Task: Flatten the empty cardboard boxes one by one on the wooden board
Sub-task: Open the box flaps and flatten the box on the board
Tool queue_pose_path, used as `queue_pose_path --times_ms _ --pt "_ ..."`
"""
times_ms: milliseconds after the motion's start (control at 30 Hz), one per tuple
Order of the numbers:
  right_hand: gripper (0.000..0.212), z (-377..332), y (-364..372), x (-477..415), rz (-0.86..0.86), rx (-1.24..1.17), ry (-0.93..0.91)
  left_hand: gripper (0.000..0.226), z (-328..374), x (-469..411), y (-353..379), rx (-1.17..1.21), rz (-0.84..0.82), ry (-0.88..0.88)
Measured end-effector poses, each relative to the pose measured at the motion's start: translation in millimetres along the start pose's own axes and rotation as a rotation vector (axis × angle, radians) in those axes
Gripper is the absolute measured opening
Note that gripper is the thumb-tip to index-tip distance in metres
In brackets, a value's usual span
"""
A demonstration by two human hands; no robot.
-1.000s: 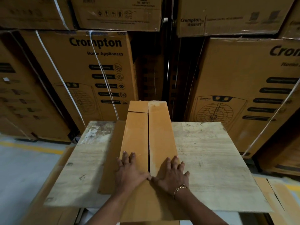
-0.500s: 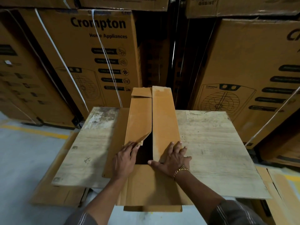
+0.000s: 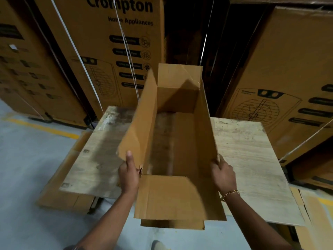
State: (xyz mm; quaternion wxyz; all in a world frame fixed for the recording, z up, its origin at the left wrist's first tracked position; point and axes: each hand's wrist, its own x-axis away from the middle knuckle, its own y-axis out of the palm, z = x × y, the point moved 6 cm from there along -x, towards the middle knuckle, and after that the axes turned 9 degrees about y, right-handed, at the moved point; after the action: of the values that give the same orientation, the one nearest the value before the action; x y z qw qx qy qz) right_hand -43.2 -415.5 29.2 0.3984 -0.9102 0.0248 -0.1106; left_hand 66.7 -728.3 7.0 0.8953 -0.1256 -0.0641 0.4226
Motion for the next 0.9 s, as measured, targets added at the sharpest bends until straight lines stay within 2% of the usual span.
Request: queue_pose_path --times_ms 33,100,167,300,367,433,500,567,600,667,700,767,800,900 --pt "0.047 6.0 3.1 -1.9 -0.039 0.034 -0.022 0.059 -13.9 -2.2 -0.1 -0.003 -0.026 -0.033" --pt "0.054 20.2 16.4 -1.7 -0.147 0.088 -0.035 0.063 -33.1 -3.1 7.6 -0.092 -0.215 -0.068" --pt "0.055 35.8 29.5 -3.3 -0.227 -0.011 0.015 0.061 -35.8 -0.3 14.4 -0.109 -0.321 -0.118" --pt "0.025 47.7 28.3 -14.1 -0.194 -0.575 0.301 0.053 17.1 -11.5 11.2 0.001 -0.209 -0.033" --pt "0.028 34.6 22.7 -14.0 -0.256 -0.779 0.359 0.055 63.4 -14.6 0.2 0.081 -0.152 0.074" --pt "0.028 21.4 20.7 -14.8 -0.330 -0.876 0.360 0.044 111.2 -7.0 -5.3 0.084 -0.149 0.227" --pt "0.029 11.3 24.1 -14.8 -0.386 -0.833 0.352 0.040 162.5 14.5 -5.4 0.003 -0.153 0.460" --pt "0.028 11.4 33.9 -13.9 -0.503 -0.752 0.360 0.042 202.2 42.1 4.5 -0.129 -0.139 0.792" --pt "0.030 15.5 38.5 -12.1 -0.579 -0.639 0.366 0.042 209.6 54.0 15.2 -0.210 -0.146 0.921" --pt "0.032 32.2 43.1 -8.7 -0.712 -0.253 0.293 0.046 199.5 66.9 39.9 -0.372 -0.193 1.052" --pt "0.030 44.8 40.4 -8.6 -0.709 -0.078 0.267 0.049 187.8 71.4 52.6 -0.452 -0.238 1.081" --pt "0.031 74.6 25.6 -17.9 -0.584 0.008 0.306 0.052 156.8 79.7 77.2 -0.602 -0.373 1.103" --pt "0.033 85.3 12.1 -17.6 -0.518 -0.098 0.360 0.052 140.1 84.9 89.4 -0.674 -0.462 1.101" --pt "0.033 96.1 -28.7 -7.4 -0.357 -0.676 0.492 0.050 96.0 104.9 123.1 -0.898 -0.721 1.087"
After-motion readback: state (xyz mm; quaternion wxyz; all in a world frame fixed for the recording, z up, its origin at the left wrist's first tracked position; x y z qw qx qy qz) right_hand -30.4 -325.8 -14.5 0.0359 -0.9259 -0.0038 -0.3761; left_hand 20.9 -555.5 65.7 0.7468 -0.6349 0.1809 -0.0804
